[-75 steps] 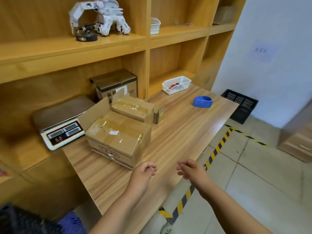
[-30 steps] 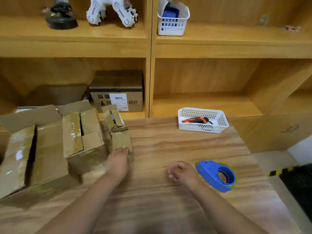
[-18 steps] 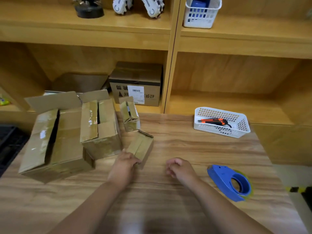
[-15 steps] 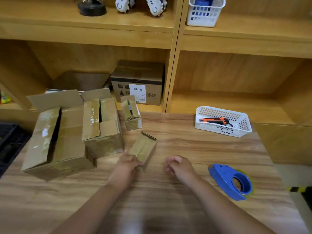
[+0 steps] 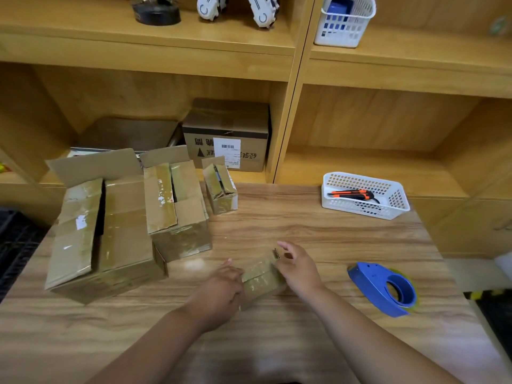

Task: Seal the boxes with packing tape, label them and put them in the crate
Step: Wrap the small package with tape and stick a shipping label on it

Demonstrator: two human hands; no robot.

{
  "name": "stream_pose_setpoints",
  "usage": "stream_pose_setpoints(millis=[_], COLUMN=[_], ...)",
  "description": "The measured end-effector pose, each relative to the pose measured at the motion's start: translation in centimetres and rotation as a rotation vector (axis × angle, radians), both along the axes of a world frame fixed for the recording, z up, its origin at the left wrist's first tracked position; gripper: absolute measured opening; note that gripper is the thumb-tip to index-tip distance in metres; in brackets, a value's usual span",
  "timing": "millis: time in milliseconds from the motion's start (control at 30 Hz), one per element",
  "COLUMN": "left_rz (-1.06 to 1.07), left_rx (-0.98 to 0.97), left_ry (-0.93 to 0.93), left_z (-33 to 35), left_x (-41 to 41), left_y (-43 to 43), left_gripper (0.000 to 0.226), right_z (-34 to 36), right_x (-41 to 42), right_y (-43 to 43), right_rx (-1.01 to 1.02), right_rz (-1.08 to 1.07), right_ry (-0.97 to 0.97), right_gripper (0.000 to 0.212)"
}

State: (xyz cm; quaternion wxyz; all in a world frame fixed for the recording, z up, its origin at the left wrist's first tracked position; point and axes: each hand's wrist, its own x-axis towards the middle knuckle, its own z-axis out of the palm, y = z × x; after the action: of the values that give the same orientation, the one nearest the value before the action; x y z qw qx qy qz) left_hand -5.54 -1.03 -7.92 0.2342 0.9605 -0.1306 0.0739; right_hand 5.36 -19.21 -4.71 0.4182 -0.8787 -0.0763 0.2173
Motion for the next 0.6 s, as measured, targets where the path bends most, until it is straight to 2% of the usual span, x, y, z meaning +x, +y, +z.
stream_pose_setpoints(millis=[133,267,367,433,600], left_rz=[0.037,0.157,0.293,0.358,0.335], left_rx=[0.136,0.08,0.073,0.024,0.052], left_ry=[0.018,0.096,0.289,0.35,0.323], left_z=[0.6,0.7,0.4,0.5,-0.2], left_x=[0.4,1.1,1.6,2.0,2.3], left_y=[0.1,-0.3,-0.7,-0.8,-0.2], left_gripper=[0.025,0.022,0.047,0.059,0.049], right_z=[-0.8,-0.7,-0.5,-0.5,-0.8], right_x=[-0.8,-1.3,-1.7,-2.0,-1.6], right_y=[0.5,0.4,0.2,-0.1,-0.4], right_rx=[-0.104,-0.172,-0.094,-0.041,0.053], right_rz=[0.15,0.113,0.047,0.0,-0.154], right_ry=[-0.125,-0.13,-0.101,-0.081,-0.023], right_gripper=[0.054,0.052,0.051,0.05,0.044])
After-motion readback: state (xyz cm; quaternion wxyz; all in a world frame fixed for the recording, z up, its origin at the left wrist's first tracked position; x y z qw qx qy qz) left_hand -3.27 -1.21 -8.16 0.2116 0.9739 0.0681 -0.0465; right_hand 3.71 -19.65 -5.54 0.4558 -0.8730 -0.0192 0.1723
